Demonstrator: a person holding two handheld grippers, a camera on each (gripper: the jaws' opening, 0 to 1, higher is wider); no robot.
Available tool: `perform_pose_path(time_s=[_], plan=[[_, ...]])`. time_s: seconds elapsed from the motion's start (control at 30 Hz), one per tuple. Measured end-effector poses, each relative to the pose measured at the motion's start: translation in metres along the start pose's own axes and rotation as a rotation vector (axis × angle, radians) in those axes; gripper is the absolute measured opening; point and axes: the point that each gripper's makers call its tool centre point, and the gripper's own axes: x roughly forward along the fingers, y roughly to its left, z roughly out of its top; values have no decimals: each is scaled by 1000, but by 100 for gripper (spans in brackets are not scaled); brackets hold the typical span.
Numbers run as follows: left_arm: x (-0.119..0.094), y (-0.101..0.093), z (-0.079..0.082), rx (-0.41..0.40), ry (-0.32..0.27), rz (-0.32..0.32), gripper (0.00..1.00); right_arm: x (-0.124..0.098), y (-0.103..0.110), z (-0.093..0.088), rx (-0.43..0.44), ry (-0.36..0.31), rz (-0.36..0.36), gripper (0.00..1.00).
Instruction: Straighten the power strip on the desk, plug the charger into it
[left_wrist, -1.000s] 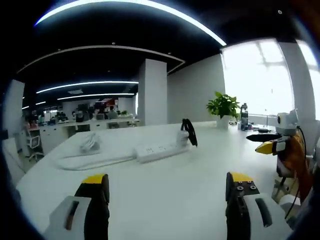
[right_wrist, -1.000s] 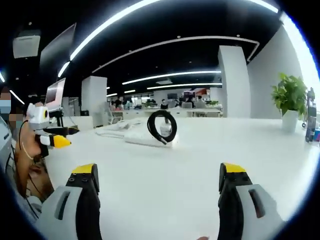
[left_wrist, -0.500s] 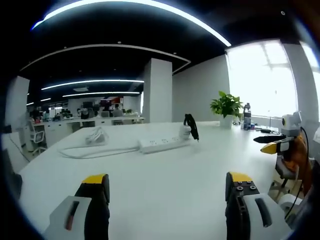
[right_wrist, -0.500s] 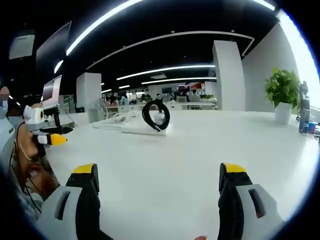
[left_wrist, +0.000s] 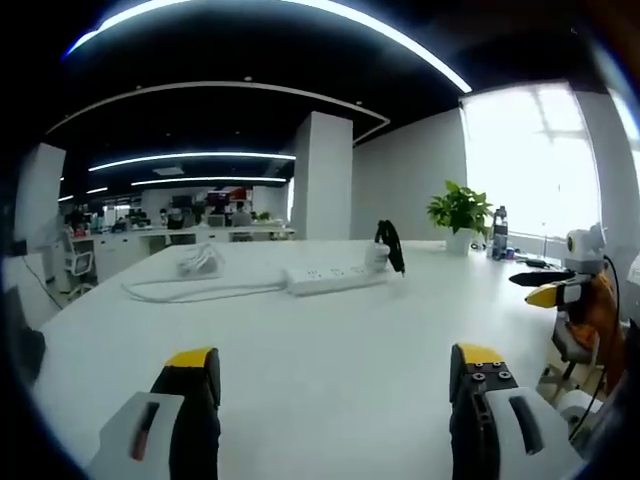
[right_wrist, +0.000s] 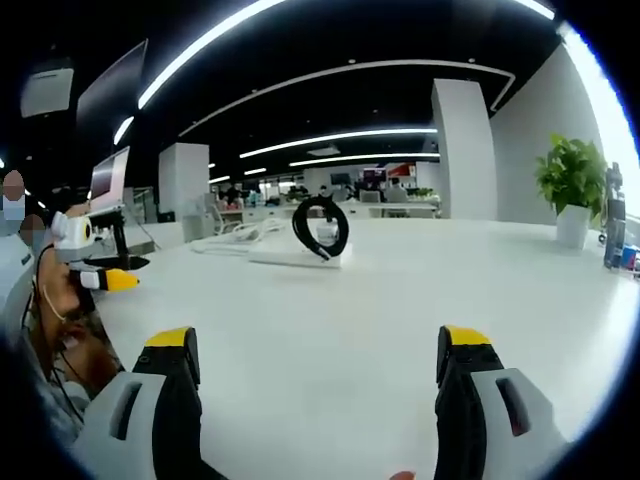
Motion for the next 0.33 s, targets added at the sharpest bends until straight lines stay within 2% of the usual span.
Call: perform_pose_path(time_s=[0.33], plan=[[-1, 0, 1, -13, -10, 6, 97, 2, 1, -2, 2, 6, 7, 97]])
